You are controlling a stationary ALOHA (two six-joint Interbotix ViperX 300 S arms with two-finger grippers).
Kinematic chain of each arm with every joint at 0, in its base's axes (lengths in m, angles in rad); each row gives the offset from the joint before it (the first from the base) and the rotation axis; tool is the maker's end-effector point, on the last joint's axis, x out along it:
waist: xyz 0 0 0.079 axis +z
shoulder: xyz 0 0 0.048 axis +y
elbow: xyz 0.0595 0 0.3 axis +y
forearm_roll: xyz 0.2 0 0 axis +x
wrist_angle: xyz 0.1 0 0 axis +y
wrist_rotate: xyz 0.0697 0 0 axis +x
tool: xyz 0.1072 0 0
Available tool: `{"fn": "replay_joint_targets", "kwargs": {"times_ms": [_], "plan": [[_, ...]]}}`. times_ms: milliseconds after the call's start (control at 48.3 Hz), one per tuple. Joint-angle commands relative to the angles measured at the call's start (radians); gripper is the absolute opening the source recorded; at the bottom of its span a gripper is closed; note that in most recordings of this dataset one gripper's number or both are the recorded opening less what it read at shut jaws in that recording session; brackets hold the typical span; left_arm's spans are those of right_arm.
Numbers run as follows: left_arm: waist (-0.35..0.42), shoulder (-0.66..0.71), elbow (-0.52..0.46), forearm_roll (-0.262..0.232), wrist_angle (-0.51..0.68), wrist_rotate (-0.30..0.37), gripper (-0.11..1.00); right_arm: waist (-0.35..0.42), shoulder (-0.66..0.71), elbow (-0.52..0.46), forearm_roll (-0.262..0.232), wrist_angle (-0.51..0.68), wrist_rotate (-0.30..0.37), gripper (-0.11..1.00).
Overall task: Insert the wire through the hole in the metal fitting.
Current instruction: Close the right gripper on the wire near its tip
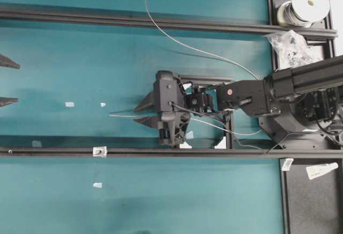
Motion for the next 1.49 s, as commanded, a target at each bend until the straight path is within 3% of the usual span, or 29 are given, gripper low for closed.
{"fn": "replay_joint_targets", "kwargs": {"times_ms": [0, 269, 787, 1221, 1470], "plan": [[0.002, 0.0, -0.008, 0.0, -0.005, 0.0, 0.78, 0.003, -0.005, -0.015, 0.0, -0.005, 0.002, 0.29], [0.002, -0.003, -0.008, 0.0, -0.005, 0.0, 0.78, 0.003, 0.0, -0.011, -0.002, -0.008, -0.002, -0.01], [0.003, -0.008, -0.014, 0.0, 0.011, 0.0, 0.78, -0.002, -0.035, -0.006, -0.003, -0.026, -0.017, -0.01], [0.028, -0.009, -0.026, 0.0, 0.009, 0.002, 0.78, -0.021, -0.221, -0.006, -0.023, 0.117, -0.052, -0.01], [0.026, -0.009, -0.032, 0.0, 0.011, 0.0, 0.79, -0.021, -0.268, -0.011, -0.023, 0.141, -0.066, -0.01]]}}
